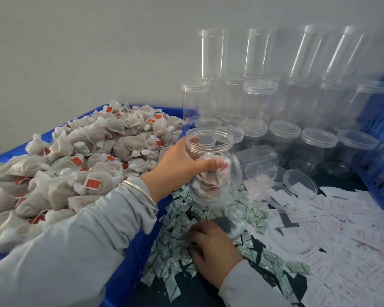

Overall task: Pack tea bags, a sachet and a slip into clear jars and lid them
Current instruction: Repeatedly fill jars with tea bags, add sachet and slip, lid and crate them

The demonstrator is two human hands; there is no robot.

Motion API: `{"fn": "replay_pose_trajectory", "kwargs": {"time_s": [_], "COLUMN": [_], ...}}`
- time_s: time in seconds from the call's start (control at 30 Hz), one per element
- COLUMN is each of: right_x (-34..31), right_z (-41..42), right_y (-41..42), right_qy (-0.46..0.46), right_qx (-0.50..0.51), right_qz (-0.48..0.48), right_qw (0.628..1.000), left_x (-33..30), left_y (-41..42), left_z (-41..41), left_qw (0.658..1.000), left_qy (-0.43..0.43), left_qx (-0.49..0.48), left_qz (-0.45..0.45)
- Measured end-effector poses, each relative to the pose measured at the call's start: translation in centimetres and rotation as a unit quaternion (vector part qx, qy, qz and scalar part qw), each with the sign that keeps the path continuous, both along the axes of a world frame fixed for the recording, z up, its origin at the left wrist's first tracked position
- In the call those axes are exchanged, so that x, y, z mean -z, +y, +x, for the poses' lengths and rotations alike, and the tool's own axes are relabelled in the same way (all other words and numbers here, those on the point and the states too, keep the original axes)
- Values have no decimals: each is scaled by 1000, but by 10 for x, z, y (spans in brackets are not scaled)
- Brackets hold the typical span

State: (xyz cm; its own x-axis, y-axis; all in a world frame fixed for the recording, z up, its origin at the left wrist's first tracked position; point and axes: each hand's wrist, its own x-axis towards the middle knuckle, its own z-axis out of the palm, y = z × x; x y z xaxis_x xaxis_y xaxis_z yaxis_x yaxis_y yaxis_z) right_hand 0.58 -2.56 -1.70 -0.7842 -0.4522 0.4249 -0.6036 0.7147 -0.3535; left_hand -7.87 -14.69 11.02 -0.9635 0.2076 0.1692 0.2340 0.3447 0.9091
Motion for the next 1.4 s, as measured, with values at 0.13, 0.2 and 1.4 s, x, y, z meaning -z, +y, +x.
{"fn": "replay_pose_trajectory", "kwargs": {"time_s": [0.13, 0.2, 1.4], "right_x": [2, 1, -83], "right_z": [-7, -7, 13], "right_y": [3, 3, 129], "right_qy": [60, 89, 101], "right_qx": [26, 50, 310], "right_qz": [-52, -77, -302], "right_qw": [996, 992, 896], "left_x": [-2, -4, -5], "left_y": [1, 2, 13], "left_z": [4, 7, 23], "left_qw": [1000, 999, 987], "left_qy": [5, 8, 56], "left_qx": [18, 21, 75], "left_qz": [-23, -33, -129]}}
